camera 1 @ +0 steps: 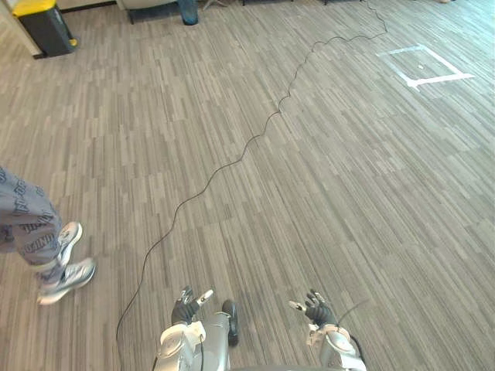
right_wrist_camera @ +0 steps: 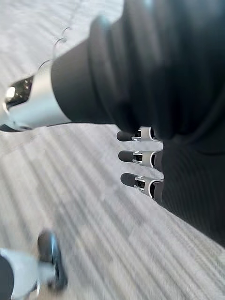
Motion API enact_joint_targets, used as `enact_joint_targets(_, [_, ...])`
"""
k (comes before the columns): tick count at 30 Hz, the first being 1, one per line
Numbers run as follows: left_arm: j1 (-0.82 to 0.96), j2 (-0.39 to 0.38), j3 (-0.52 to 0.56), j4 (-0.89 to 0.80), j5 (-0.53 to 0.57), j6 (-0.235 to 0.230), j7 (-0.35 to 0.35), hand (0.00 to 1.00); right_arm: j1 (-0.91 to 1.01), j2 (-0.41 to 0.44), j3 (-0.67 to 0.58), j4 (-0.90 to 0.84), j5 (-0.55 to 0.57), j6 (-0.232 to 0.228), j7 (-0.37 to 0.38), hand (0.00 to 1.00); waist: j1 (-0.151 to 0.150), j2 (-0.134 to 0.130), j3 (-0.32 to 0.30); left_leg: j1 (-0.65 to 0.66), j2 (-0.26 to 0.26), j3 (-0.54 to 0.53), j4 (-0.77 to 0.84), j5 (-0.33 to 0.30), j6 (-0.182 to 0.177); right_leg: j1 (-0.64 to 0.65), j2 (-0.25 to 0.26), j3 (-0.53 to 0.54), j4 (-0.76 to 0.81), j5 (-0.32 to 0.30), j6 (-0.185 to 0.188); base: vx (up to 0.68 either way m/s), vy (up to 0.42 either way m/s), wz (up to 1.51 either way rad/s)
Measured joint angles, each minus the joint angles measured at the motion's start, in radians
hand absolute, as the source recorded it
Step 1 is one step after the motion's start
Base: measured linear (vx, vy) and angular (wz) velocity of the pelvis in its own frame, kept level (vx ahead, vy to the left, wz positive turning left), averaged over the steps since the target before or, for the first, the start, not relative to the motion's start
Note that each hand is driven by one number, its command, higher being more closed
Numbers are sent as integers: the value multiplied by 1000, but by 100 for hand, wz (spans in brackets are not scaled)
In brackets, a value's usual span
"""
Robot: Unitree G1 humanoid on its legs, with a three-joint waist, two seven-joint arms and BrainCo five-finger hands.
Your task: Pick up cushions and gather them together orderly.
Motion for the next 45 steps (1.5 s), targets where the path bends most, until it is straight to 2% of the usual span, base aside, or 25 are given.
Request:
enact_joint_targets(1, [-18, -4, -23, 39, 0, 6, 1, 0, 10, 1, -2, -1, -3, -1, 6, 0, -29, 17, 15, 131, -4, 11, -46, -40, -10, -137, 2, -82, 302, -62, 4, 569, 146, -48])
enact_joint_targets(3, [-18, -14, -49, 52, 3, 10, 1, 0, 32, 1, 0, -18, -4, 0, 8, 0, -41, 29, 15, 227, -4, 30, -120, -46, -16, -236, -5, -162, 389, -115, -41, 475, 88, -35])
enact_joint_targets(7, [-54, -13, -83, 72, 11, 11, 0, 0, 36, -9, -8, -75, -6, -11, 16, 0, -77, 32, 30, 449, 13, 87, -315, -51, -57, -521, -16, -425, 197, -196, -141, 579, 36, -32])
enact_joint_targets(10, [-81, 5, -133, 117, 22, 10, -2, 0, -1, -15, -12, -42, -7, -19, 17, 0, -100, 24, 36, 575, 17, 120, -400, -43, -70, -576, 18, -614, -281, -41, -240, 655, -63, -11])
enact_joint_targets(11, [-79, 5, -139, 136, 23, 10, -3, 0, -7, -26, -12, -23, -8, -20, 19, 0, -105, 25, 34, 618, 10, 112, -418, -37, -80, -576, 38, -615, -328, 109, -341, 741, -79, -32])
enact_joint_targets(12, [-88, -6, -133, 160, 29, 13, -2, 0, -35, -36, -23, -10, -26, -16, 24, 0, -104, 66, 27, 640, 50, 112, -422, -1, -142, -570, 73, -620, -302, 94, -381, 740, -80, -30])
enact_joint_targets(13, [-90, -7, -125, 164, 30, 16, -3, 0, -48, -29, -36, -15, -33, -15, 25, 0, -105, 74, 34, 636, 56, 98, -412, 55, -195, -576, 72, -614, -267, 49, -378, 735, -116, -24])
enact_joint_targets(15, [-105, -15, -115, 164, 42, 18, -3, 0, -43, -30, -69, -40, -34, -11, 27, 0, -131, 74, 56, 626, 54, 31, -274, 204, -159, -567, 41, -638, -127, -54, -389, 733, -248, -14])
enact_joint_targets(16, [-80, -8, -102, 157, 42, 18, -4, 0, -35, -24, -51, -43, -34, -11, 31, 0, -130, 85, 46, 548, 98, -6, -24, 287, -147, -479, 83, -627, -225, -98, -370, 589, -274, -57])
enact_joint_targets(17, [-73, -16, -84, 158, 42, 19, -4, 0, -35, -29, -34, -43, -34, -8, 31, 0, -127, 116, 54, 458, 158, -46, 209, 290, -131, -424, 140, -613, -260, -102, -369, 720, -182, -142])
enact_joint_targets(18, [-64, -10, -34, 127, 44, 19, -19, 0, -31, 2, -17, -36, -33, -1, 31, 0, -93, 121, 64, 291, 221, -80, 562, 216, -128, -302, 216, -527, -324, -133, -399, 671, -80, -136])
enact_joint_targets(20, [-53, -1, -31, 103, 49, 19, -20, 0, -29, 4, 14, -33, -32, 9, 34, 0, -71, 91, 78, 190, 213, -115, 651, 167, -122, -207, 229, -464, -372, -145, -396, 607, -20, -125])
enact_joint_targets(22, [-28, -2, -30, 46, 48, 5, -21, 0, -24, 4, 15, -34, -30, 11, 31, 0, -60, 64, 79, 34, 186, -134, 588, 95, -99, -82, 229, -362, -468, -154, -377, 643, 47, -125])
enact_joint_targets(25, [-8, -2, -36, -2, 39, -12, -20, 0, -22, 1, 15, -33, -26, 11, 24, 0, -54, 48, 82, -102, 100, -140, 193, 57, -94, 61, 186, -237, -560, -186, -334, 576, 159, -110])
enact_joint_targets(28, [-7, -10, -50, -6, 33, -24, -19, 0, -23, -9, 8, 14, -25, 6, 21, 0, -26, 75, 71, -146, 30, -161, -270, 283, -120, 163, 160, -102, -618, -205, -307, 793, 340, -114])
enact_joint_targets(29, [-7, 0, -55, -4, 24, -26, -18, 0, -24, -6, 11, 46, -25, 9, 21, 0, -15, 67, 58, -130, 19, -163, -257, 377, -81, 183, 145, -51, -613, -205, -307, 771, 385, -93])
enact_joint_targets(30, [-9, 20, -55, 3, 21, -24, -18, 0, -24, -4, 41, 56, -28, 14, 27, 0, -23, 23, 35, -125, -11, -135, -246, 340, -57, 168, 97, -31, -568, -202, -304, 653, 297, -55])
enact_joint_targets(32, [-7, 22, -54, -8, 19, -25, -18, 0, -6, 2, 17, 38, -31, 13, 26, 0, -20, -4, 31, -105, -21, -81, -151, 235, -12, 105, 58, -7, -366, -176, -210, 771, 349, -45])
enact_joint_targets(35, [-8, 30, -53, 5, 14, -23, -16, 0, 1, 0, 23, 31, -36, 9, 34, 0, -20, -24, 39, 29, -46, -35, -111, 97, -8, -69, 30, -24, 131, -10, 7, 695, 325, -56])
enact_joint_targets(36, [-11, 22, -74, 32, 8, -16, -15, 0, 17, -1, 23, 15, -37, 2, 36, 0, -43, -11, 48, 130, -55, -37, -118, 42, -9, -176, 9, -95, 370, -23, 5, 601, 205, -27])
enact_joint_targets(37, [-18, 13, -91, 38, 6, -16, -14, 0, 35, -1, 30, -26, -39, -4, 37, 0, -45, -2, 50, 195, -55, -29, -147, 18, -11, -245, -8, -151, 446, -59, -35, 597, 182, -27])
enact_joint_targets(39, [-18, -7, -119, 43, 0, -12, 2, 0, 48, -8, 44, -74, -59, -12, 42, 0, -50, 23, 50, 335, -42, -19, -243, -26, -13, -421, -18, -286, 443, -126, -111, 569, 119, -29])
enact_joint_targets(40, [-19, -10, -123, 44, 0, -9, 1, 0, 47, -7, 44, -82, -68, -16, 45, 0, -56, 22, 50, 375, -37, -19, -266, -39, -17, -470, -17, -326, 411, -142, -118, 584, 79, -7])
enact_joint_targets(43, [-37, -8, -156, 104, 1, 0, 1, 0, 39, -14, 33, -103, -73, -31, 49, 0, -96, 17, 54, 515, -19, -21, -363, -70, -42, -599, -8, -479, 7, -120, -151, 634, 5, 20])
enact_joint_targets(45, [-52, -4, -176, 131, 4, 1, 1, 0, 18, -29, 32, -91, -72, -31, 53, 0, -121, 15, 57, 596, -14, -48, -419, -70, -42, -631, 10, -515, -354, 16, -169, 803, -96, 48])
